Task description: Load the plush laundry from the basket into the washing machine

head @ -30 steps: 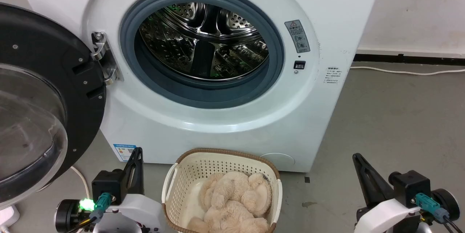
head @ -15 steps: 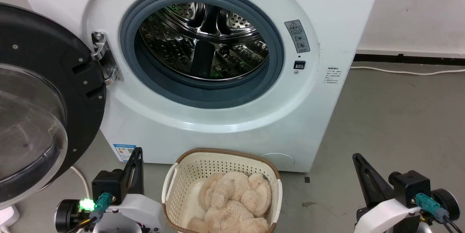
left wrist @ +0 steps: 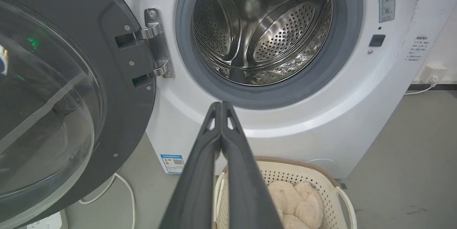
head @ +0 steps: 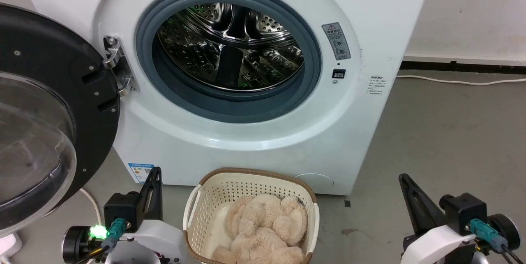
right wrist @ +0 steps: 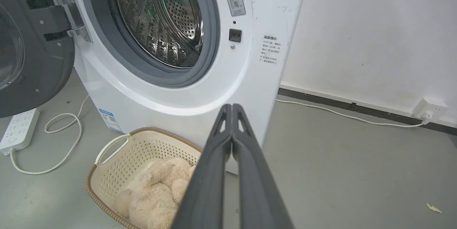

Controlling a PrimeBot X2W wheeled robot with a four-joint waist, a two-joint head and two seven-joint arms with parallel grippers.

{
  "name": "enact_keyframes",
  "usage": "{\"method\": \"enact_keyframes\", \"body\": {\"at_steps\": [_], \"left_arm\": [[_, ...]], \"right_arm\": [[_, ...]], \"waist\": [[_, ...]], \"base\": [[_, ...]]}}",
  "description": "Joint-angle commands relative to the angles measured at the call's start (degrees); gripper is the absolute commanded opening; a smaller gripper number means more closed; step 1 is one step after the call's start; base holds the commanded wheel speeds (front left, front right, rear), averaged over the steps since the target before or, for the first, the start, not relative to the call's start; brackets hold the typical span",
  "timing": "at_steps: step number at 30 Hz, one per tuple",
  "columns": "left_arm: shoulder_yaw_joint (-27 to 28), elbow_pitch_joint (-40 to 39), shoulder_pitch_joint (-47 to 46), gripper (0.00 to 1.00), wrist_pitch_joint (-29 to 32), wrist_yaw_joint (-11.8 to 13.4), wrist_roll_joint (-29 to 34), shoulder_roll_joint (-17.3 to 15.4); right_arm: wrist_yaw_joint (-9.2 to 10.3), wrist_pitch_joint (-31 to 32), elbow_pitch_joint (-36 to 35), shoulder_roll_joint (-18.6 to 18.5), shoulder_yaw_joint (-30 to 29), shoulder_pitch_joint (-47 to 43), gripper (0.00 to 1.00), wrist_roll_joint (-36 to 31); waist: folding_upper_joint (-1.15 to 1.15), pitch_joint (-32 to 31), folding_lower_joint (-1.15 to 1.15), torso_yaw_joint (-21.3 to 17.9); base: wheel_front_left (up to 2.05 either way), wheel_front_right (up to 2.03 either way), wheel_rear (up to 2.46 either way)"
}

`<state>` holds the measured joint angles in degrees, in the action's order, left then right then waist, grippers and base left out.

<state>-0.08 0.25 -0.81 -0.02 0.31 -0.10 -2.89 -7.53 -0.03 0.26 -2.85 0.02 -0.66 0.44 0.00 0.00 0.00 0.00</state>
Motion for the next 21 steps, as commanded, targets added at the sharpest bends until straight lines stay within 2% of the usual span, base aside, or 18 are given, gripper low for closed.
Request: {"method": "enact_keyframes", "body": {"at_steps": [1,10,11,21], "left_arm": [[0.08,-0.25,0.81,0.0,0.02,-0.31,0.1,0.02],[0.08,-0.25,0.81,0.0,0.02,-0.31,0.1,0.02],[0.0,0.0,0.0,1.0,0.0,0.0,0.0,0.0],[-0.6,0.07,0.54,1.0,-1.02,0.03,-1.64,0.0]], "right_arm": [[0.04,0.03,-0.26,-0.03,-0.02,0.66,0.0,-0.44],[0.04,0.03,-0.26,-0.03,-0.02,0.66,0.0,-0.44],[0.0,0.0,0.0,0.0,0.0,0.0,1.0,0.0],[-0.01,-1.04,0.09,0.0,0.11,-0.62,1.0,1.65]], "waist": [[0.0,0.0,0.0,0.0],[0.0,0.0,0.0,0.0],[0.0,0.0,0.0,0.0],[0.0,0.13,0.0,-0.01]], "base": [[0.0,0.0,0.0],[0.0,0.0,0.0],[0.0,0.0,0.0],[0.0,0.0,0.0]]}}
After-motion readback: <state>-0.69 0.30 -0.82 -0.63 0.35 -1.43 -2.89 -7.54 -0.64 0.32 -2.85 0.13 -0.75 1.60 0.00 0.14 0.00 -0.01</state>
